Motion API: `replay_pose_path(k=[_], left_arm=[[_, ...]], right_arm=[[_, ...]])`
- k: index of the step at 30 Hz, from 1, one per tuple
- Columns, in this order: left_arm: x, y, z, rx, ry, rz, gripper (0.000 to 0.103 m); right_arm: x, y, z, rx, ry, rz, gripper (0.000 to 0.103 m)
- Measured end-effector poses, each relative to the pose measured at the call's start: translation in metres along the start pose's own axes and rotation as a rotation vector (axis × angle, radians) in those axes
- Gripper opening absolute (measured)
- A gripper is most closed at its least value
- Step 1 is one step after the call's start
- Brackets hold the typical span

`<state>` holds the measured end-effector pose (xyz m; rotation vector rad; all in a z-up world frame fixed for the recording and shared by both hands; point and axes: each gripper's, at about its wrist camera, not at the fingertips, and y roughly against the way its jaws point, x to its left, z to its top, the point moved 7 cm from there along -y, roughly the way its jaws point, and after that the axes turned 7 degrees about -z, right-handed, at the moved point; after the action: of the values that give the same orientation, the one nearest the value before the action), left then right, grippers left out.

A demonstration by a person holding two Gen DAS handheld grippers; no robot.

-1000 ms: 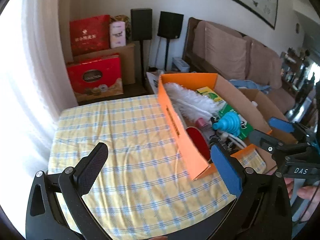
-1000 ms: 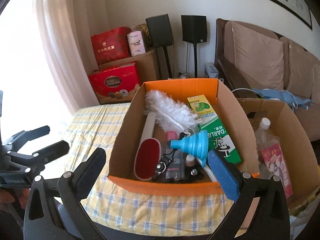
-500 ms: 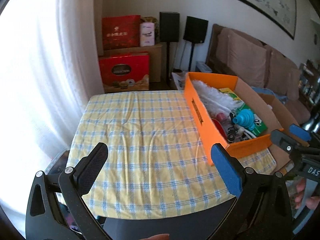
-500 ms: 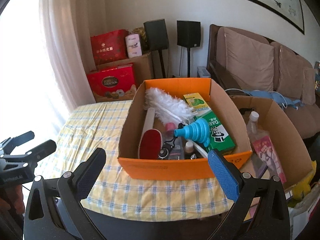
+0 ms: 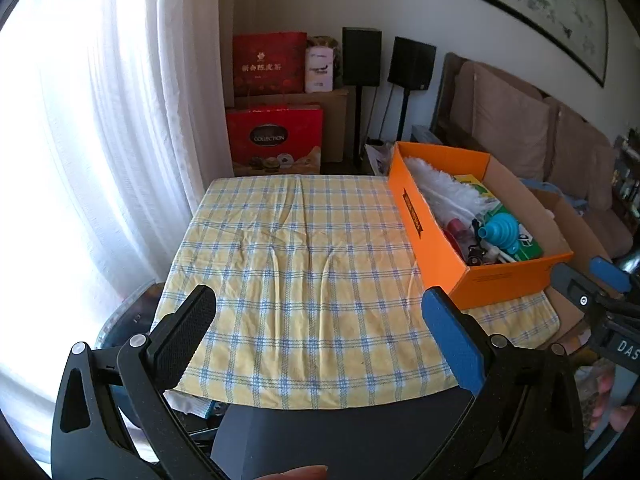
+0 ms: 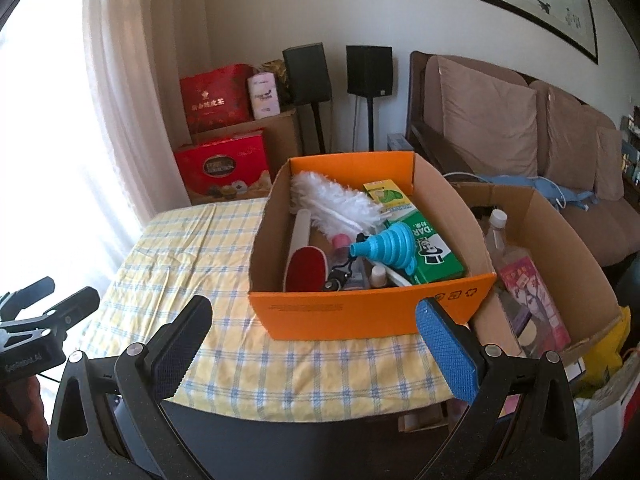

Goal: Organize objects

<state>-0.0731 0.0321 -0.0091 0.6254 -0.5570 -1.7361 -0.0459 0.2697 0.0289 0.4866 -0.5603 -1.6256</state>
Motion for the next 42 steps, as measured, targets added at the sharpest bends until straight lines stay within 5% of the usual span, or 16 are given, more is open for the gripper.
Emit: replay_pose_path(k=[42], left_arm=[[0.012,0.007,-0.011,0.019,0.019,0.012,0.103]], right_arm=[[0.021,0.004,-0.013,0.018,0.001,0.005,0.103]])
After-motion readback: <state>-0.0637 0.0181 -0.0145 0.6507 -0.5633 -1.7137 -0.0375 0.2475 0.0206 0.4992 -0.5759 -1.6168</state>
